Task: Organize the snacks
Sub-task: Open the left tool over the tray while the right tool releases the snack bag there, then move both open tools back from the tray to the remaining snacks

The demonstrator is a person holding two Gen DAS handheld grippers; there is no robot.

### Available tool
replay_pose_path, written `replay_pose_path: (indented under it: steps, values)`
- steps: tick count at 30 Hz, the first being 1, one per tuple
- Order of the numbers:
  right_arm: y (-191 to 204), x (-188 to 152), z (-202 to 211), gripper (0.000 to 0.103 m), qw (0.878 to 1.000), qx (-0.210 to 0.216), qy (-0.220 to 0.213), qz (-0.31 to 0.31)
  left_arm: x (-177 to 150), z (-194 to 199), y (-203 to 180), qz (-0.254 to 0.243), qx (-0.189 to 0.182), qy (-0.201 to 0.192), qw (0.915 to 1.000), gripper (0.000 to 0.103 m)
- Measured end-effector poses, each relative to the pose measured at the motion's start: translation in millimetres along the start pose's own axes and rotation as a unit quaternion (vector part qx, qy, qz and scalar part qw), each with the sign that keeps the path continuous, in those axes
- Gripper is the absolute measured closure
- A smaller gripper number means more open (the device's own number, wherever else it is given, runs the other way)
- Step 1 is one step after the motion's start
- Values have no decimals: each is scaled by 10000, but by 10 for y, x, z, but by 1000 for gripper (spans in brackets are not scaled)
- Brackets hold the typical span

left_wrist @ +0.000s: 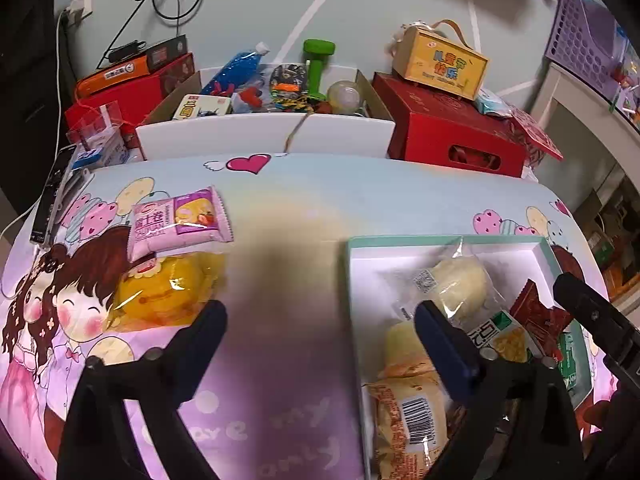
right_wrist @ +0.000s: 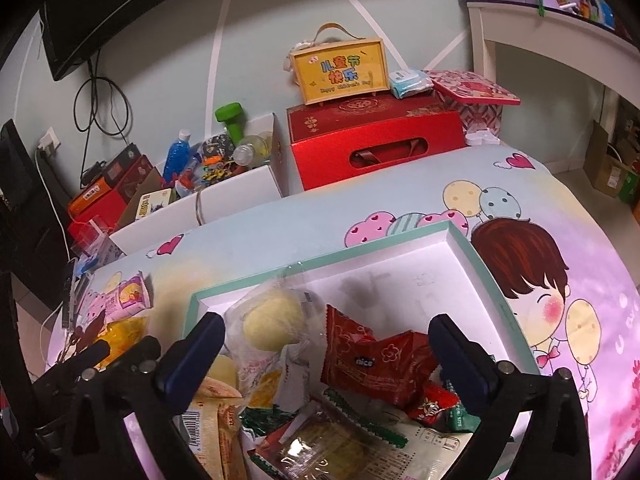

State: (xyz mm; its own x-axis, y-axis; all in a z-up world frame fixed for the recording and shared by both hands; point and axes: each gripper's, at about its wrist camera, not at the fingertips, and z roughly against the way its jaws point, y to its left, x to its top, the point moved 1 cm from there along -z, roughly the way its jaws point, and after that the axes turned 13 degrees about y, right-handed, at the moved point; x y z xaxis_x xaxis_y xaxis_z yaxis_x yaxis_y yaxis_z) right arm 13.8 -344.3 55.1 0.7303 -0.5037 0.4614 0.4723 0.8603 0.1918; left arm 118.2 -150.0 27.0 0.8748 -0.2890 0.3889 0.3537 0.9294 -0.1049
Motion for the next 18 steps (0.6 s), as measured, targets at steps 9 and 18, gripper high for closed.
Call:
replay_pose_path:
  steps: [9, 18]
  values:
    - [135, -15, 13, 0, 9999, 19, -83, 74, -15, 77, 163, 167, 104, -83, 9998, 3]
    - [271, -56, -20, 0, 9999, -70, 4, 108, -51, 134, 432, 341, 252, -158, 9990, 3]
